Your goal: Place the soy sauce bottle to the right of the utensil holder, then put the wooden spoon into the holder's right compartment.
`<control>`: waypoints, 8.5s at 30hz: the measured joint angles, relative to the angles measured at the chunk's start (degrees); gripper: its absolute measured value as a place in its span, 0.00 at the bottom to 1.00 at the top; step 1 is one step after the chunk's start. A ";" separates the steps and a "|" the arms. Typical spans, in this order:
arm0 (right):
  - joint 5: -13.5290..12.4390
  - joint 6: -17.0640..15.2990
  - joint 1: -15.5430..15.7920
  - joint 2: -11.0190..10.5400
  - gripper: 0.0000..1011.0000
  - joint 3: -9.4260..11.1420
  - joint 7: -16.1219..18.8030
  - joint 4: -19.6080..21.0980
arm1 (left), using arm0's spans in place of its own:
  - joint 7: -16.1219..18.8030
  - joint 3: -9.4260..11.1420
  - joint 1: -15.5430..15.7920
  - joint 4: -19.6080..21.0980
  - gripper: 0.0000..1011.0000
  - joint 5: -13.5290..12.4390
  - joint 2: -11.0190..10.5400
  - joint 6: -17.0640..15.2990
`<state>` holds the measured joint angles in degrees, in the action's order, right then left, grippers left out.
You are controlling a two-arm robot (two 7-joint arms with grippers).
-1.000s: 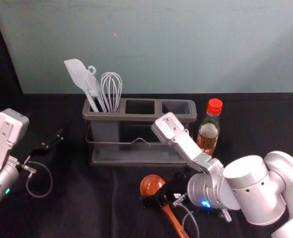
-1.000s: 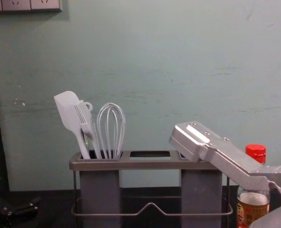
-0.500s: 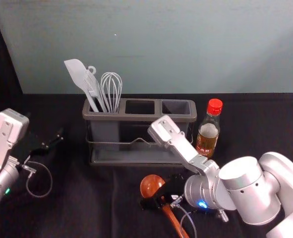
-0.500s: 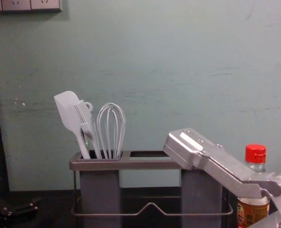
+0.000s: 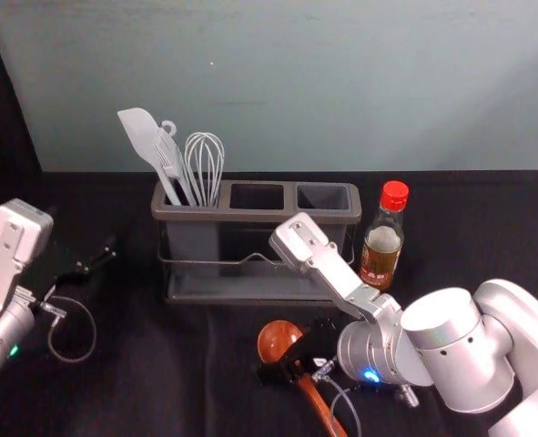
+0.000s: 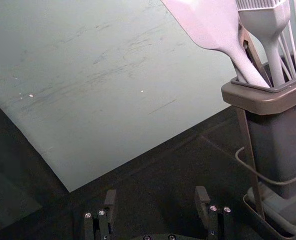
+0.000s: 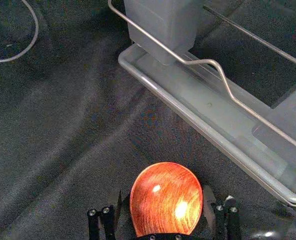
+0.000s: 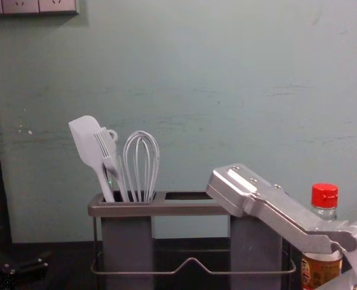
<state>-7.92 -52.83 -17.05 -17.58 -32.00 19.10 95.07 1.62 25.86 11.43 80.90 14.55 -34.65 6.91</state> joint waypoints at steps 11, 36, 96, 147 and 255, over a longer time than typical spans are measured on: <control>-0.15 -0.23 0.05 0.02 0.84 0.06 -0.16 0.13 | 0.00 0.00 0.00 0.00 1.00 0.00 0.00 0.00; 1.61 23.53 11.25 -5.92 0.83 7.12 -0.75 19.03 | 0.00 0.00 0.00 0.00 1.00 0.00 0.00 0.00; 8.06 48.71 -14.19 7.64 0.83 10.70 -3.65 -11.19 | 0.00 0.00 0.00 0.00 1.00 0.00 0.00 0.00; -2.98 47.14 -0.46 -2.48 0.83 15.29 2.71 1.19 | 0.00 0.00 0.00 0.00 1.00 0.00 0.00 0.00; -2.22 47.84 12.03 -4.31 0.99 17.24 -4.48 8.64 | 0.00 0.00 0.00 0.00 1.00 0.00 0.00 0.00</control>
<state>-10.14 -4.99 -5.02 -21.90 -14.76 14.62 103.71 1.62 25.86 11.43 80.90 14.55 -34.64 6.91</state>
